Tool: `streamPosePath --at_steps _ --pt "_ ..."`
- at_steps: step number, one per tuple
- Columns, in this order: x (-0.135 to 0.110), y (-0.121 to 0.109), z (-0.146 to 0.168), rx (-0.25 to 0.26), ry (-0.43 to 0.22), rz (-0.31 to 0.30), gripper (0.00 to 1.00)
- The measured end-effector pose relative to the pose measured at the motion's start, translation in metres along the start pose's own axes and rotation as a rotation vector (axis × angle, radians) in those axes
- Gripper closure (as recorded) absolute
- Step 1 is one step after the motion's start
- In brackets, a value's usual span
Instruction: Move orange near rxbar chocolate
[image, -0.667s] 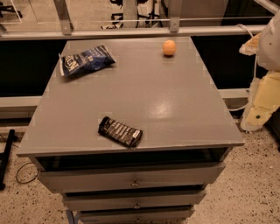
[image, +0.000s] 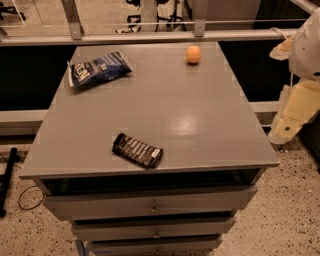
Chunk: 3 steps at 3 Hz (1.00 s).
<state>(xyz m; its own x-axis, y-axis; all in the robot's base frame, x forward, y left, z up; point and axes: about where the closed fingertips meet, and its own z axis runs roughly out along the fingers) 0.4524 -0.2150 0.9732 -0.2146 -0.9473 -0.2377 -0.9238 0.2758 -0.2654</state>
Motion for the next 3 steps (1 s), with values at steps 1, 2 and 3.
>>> streamPosePath --at_steps 1,2,3 --pt "-0.016 -0.045 0.024 0.040 -0.094 0.024 0.00" --pt "-0.036 -0.101 0.056 0.059 -0.223 0.070 0.00" --pt "-0.072 -0.166 0.077 0.103 -0.376 0.104 0.00"
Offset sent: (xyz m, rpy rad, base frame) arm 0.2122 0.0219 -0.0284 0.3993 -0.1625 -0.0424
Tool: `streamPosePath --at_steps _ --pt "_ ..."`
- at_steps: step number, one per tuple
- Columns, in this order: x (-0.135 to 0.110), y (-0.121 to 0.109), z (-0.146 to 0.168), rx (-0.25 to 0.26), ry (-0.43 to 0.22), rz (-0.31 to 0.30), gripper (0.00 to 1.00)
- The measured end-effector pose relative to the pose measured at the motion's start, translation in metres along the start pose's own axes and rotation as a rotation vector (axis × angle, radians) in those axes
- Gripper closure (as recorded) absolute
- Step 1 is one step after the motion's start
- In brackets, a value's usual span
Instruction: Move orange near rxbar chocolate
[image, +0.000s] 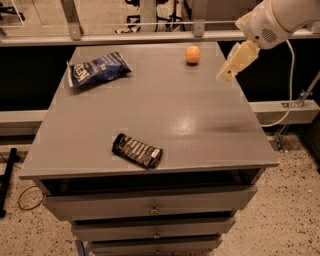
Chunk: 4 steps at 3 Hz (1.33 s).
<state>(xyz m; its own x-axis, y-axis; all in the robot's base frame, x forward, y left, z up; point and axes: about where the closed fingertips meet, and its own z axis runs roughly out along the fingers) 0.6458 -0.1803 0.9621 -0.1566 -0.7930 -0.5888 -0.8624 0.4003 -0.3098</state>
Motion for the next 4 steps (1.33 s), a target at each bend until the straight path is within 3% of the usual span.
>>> streamPosePath --at_steps 1,2,3,4 --pt "0.000 0.002 0.001 -0.003 0.003 -0.001 0.00" --pt "-0.001 0.000 0.014 -0.006 -0.054 0.012 0.00" --pt "0.001 -0.019 0.050 0.009 -0.185 0.050 0.00" --pt "0.001 -0.054 0.094 0.054 -0.332 0.093 0.00"
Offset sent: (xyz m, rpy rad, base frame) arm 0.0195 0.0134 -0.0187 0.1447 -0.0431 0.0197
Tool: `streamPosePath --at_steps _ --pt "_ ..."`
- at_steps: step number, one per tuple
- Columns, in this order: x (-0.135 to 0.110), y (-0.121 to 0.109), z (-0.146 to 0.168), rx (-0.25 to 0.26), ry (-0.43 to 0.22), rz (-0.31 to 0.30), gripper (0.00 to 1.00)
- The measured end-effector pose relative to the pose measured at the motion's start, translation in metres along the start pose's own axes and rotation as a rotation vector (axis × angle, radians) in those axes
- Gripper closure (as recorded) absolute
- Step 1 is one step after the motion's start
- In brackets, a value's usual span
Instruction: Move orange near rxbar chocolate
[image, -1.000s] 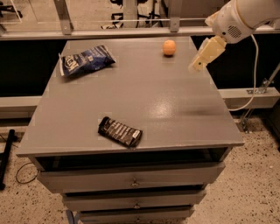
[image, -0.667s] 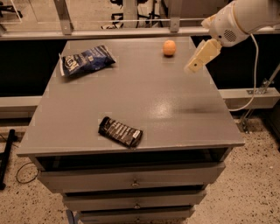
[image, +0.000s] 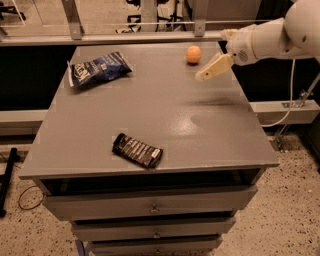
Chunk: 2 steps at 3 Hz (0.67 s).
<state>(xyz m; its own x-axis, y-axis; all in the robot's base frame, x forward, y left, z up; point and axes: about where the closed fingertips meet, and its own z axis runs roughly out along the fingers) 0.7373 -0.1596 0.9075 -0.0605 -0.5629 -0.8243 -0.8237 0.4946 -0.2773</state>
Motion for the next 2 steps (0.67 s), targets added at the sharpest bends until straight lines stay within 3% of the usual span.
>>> streamPosePath --at_steps 1,2 --pt "0.015 -0.034 0.039 0.051 -0.082 0.051 0.00" --pt "0.028 -0.064 0.066 0.102 -0.098 0.111 0.00"
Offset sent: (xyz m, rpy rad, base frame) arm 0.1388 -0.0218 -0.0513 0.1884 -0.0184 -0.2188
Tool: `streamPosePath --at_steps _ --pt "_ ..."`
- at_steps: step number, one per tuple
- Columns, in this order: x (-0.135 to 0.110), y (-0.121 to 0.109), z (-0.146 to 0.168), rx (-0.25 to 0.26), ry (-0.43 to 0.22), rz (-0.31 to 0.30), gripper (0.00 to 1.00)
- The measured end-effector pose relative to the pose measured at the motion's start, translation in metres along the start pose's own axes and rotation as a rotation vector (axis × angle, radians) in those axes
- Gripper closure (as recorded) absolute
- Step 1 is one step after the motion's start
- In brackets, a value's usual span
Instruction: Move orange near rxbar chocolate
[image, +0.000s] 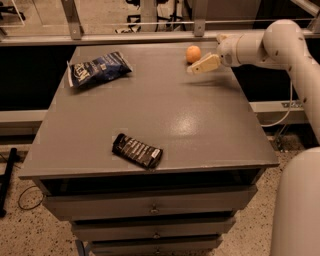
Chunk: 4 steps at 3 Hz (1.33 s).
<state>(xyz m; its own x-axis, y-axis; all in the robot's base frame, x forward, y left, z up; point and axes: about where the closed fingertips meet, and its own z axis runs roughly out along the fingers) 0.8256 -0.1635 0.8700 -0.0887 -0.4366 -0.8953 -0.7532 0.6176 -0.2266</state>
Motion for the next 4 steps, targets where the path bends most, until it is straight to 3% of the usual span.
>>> streamPosePath --at_steps 2,3,4 --pt "0.017 -0.025 0.038 0.013 -0.006 0.151 0.00" --pt "0.017 -0.027 0.049 -0.006 -0.042 0.203 0.16" --pt "0.011 -0.026 0.051 -0.028 -0.078 0.226 0.40"
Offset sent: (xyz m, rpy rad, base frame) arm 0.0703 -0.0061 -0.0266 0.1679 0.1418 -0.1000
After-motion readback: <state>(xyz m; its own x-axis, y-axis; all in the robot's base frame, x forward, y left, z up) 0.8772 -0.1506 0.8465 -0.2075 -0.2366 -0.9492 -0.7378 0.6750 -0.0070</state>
